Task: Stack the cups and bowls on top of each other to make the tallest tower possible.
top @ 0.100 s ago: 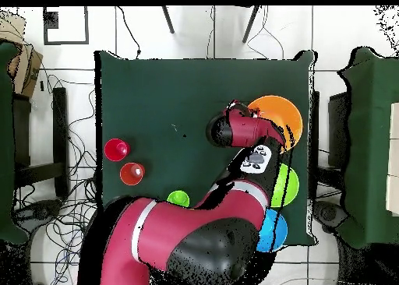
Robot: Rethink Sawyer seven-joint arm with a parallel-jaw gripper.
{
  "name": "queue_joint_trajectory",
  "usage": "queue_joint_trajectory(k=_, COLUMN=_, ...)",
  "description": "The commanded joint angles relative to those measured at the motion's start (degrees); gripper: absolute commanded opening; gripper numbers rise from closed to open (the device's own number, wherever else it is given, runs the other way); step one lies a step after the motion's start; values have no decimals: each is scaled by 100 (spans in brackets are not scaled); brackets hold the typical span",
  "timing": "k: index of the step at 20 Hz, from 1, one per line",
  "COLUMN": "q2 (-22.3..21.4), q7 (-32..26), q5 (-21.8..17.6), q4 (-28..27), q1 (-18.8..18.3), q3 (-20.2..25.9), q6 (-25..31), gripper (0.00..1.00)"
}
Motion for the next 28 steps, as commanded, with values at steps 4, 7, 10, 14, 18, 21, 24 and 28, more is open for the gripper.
queue_joint_trajectory(k=4, q2=37, q7=652, q5=129, q4=32, q1=-17, q3=640, q6=-175, gripper=0)
queue_joint_trajectory(k=7, q2=-220, q7=779, q5=146, q4=324, q1=-95, q3=816, q6=-303, gripper=0)
queue_joint_trajectory(k=10, q2=-476, q7=634, q5=3, q4=579, q1=-233, q3=1099, q6=-246, gripper=0)
queue_joint_trajectory(k=14, q2=-844, q7=462, q5=-125, q4=875, q1=-342, q3=1321, q6=-123, gripper=0)
queue_joint_trajectory(k=18, q2=-1034, q7=364, q5=-95, q4=953, q1=-361, q3=1437, q6=96, gripper=0)
queue_joint_trajectory(k=21, q2=-1039, q7=385, q5=-11, q4=874, q1=-261, q3=1407, q6=223, gripper=0)
queue_joint_trajectory(k=24, q2=-924, q7=446, q5=105, q4=677, q1=-136, q3=1303, q6=329, gripper=0)
queue_joint_trajectory(k=28, q2=-703, q7=645, q5=350, q4=375, q1=134, q3=1008, q6=486, gripper=0)
